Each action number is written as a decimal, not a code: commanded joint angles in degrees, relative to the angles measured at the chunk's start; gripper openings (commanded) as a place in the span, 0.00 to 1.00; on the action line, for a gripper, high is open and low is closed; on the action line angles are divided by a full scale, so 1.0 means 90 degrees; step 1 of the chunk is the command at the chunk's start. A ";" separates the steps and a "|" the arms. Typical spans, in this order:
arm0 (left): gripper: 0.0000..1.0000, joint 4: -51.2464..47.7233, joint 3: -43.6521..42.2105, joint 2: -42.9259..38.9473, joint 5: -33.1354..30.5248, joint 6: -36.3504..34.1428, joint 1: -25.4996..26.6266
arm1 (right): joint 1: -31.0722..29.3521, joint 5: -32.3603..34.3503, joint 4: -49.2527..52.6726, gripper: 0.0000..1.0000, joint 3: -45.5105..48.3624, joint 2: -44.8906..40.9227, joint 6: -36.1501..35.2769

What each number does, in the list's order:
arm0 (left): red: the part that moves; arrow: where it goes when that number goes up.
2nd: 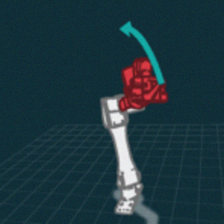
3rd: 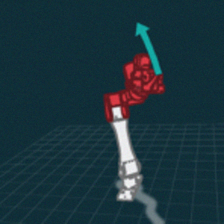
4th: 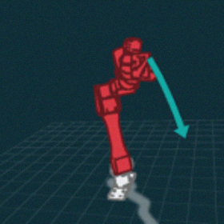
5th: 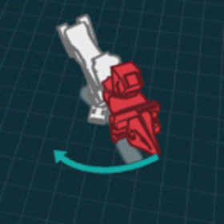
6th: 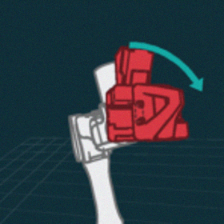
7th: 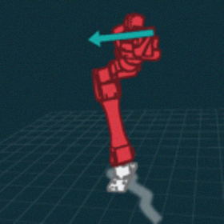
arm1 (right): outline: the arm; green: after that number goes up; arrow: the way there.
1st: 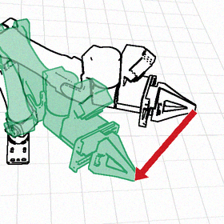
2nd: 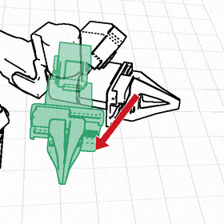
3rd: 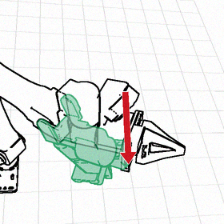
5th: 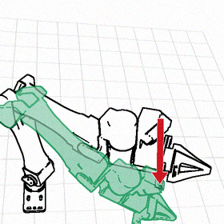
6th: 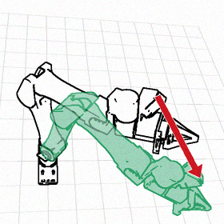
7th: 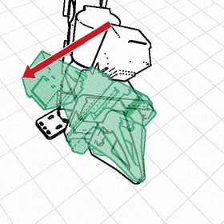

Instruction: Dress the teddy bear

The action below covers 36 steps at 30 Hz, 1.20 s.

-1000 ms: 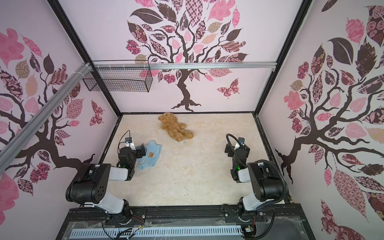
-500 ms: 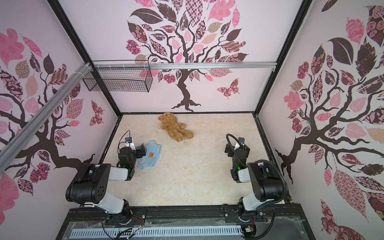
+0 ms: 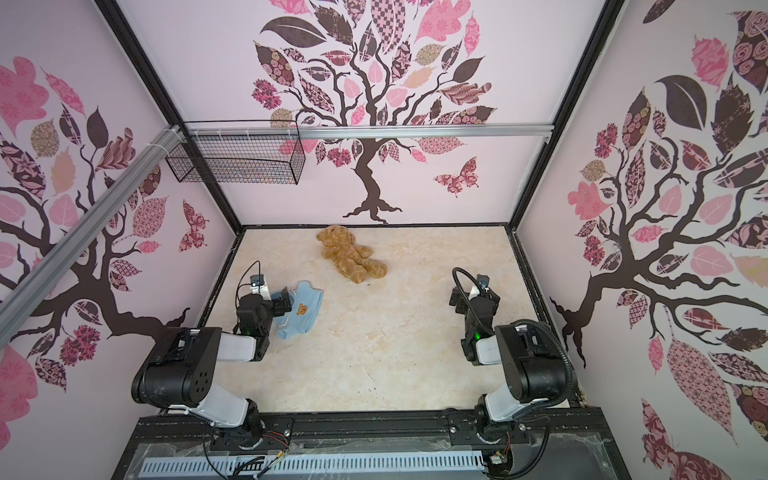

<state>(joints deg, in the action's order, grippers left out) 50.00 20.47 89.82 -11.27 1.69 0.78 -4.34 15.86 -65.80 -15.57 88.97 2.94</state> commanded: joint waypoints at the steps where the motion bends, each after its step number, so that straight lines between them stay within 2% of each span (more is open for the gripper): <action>1: 0.97 0.0001 0.0152 -0.0059 0.0060 0.0046 -0.0028 | -0.0040 0.0085 -0.0173 1.00 -0.0040 0.0064 0.0090; 9: 0.97 0.0001 0.0147 -0.0078 0.0090 0.0037 -0.0029 | -0.0072 -0.0027 -0.0363 1.00 0.0110 -0.0225 -0.0062; 12: 0.97 -0.0067 0.0264 -0.0175 -0.0231 0.0111 -0.0030 | -0.0095 0.0183 0.1263 1.00 -0.0222 -0.1144 0.0176; 13: 0.97 -0.0844 0.0514 -0.0475 -0.0469 0.0260 -0.0030 | -0.0097 0.0337 0.1998 1.00 -0.0448 -0.1456 0.0413; 15: 0.97 -0.2465 0.1097 -0.0954 -0.1069 0.0656 -0.0042 | -0.0092 0.0630 0.2700 1.00 -0.0732 -0.1956 0.0965; 17: 0.97 -0.3540 0.1487 -0.1282 -0.1470 0.1154 -0.0040 | -0.0087 0.0520 0.3204 1.00 -0.0887 -0.2566 0.1272; 19: 0.97 -0.4315 0.1746 -0.1519 -0.1566 0.1750 -0.0039 | -0.0092 0.0288 0.3747 1.00 -0.0955 -0.3217 0.1738; 21: 0.97 -0.4994 0.1945 -0.1708 -0.1134 0.2263 -0.0042 | -0.0090 -0.0392 0.3963 1.00 -0.0913 -0.3757 0.2061; 23: 0.97 -0.4823 0.1871 -0.1884 0.0103 0.2726 -0.0030 | -0.0151 -0.1359 0.4152 0.98 -0.0946 -0.4040 0.2376; 25: 0.96 -0.4208 0.1761 -0.1905 0.1191 0.3335 0.0015 | -0.0560 -0.1663 0.4749 0.97 -0.1277 -0.3966 0.2369; 27: 0.95 -0.3786 0.1811 -0.1724 0.1907 0.3900 0.0192 | -0.1232 -0.1645 0.5161 0.97 -0.1666 -0.3676 0.2048; 29: 0.95 -0.3934 0.2201 -0.1450 0.2069 0.4036 0.0570 | -0.1942 -0.1665 0.5359 0.97 -0.2022 -0.3263 0.1786; 32: 0.95 -0.4456 0.3023 -0.0825 0.1998 0.3944 0.1125 | -0.2622 -0.1803 0.5464 0.97 -0.2432 -0.2620 0.1694; 36: 0.96 -0.4881 0.4023 0.0166 0.2126 0.4069 0.1539 | -0.2831 -0.2207 0.5016 0.97 -0.2455 -0.2127 0.1975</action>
<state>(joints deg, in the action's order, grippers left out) 9.13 50.30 87.55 5.10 36.03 13.26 -29.52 -0.86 -20.84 -36.42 67.48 19.46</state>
